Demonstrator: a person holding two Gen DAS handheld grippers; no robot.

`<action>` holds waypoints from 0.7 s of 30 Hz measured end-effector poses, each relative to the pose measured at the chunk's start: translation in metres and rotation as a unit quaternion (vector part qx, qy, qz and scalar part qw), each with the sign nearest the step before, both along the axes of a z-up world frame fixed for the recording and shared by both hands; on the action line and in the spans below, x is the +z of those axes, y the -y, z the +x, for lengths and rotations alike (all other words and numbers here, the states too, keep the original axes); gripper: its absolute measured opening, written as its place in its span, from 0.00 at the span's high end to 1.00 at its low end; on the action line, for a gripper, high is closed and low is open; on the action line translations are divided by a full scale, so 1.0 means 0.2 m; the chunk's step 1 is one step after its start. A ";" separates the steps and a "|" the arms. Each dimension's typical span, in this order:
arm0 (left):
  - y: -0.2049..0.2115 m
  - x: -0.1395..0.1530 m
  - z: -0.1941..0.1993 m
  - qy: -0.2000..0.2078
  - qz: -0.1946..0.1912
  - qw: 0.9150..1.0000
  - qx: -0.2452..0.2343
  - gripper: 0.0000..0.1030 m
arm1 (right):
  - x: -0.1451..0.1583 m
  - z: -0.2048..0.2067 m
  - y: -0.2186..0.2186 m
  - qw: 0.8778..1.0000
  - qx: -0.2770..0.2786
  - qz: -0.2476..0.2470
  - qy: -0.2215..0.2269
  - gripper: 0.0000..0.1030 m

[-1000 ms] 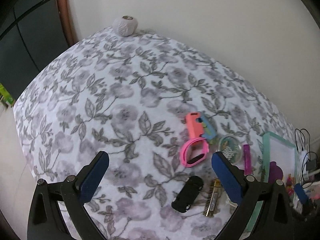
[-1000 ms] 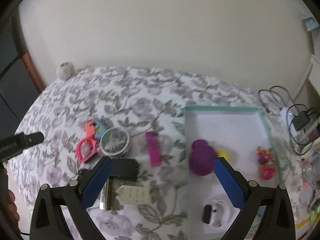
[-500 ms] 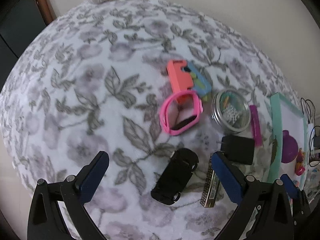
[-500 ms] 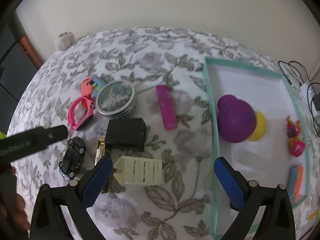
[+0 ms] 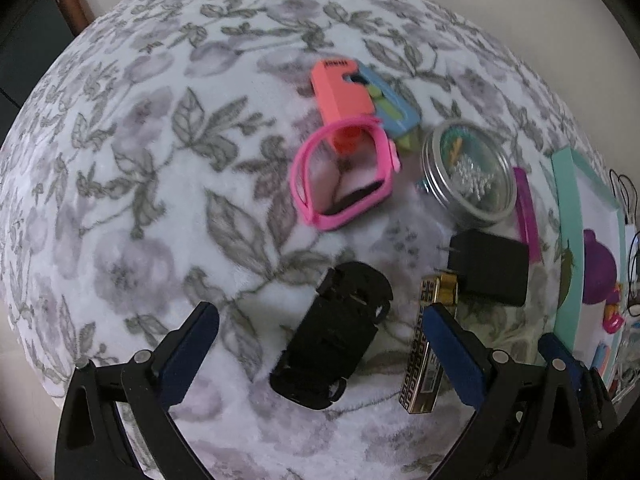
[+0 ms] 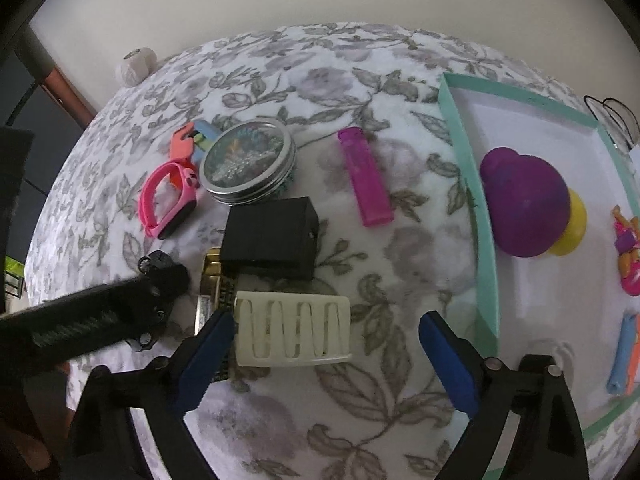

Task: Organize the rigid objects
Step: 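Close the left tool on the black car while the right tool grips the cream holder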

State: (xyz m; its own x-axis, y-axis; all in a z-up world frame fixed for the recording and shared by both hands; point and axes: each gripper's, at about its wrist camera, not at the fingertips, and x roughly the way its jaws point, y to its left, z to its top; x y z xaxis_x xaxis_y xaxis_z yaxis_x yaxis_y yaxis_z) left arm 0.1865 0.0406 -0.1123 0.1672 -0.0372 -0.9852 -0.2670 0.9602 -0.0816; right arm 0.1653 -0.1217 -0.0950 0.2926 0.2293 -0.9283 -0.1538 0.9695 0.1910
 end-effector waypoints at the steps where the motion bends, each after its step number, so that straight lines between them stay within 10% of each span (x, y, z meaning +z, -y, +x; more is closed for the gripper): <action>1: 0.01 -0.01 -0.01 -0.002 -0.001 1.000 -0.002 0.08 | -0.01 0.00 0.00 1.000 0.000 0.006 -0.003 0.14; 21: -0.02 0.00 -0.03 0.000 -0.013 1.000 0.008 0.62 | -0.03 0.00 -0.01 0.998 0.000 0.058 -0.009 0.48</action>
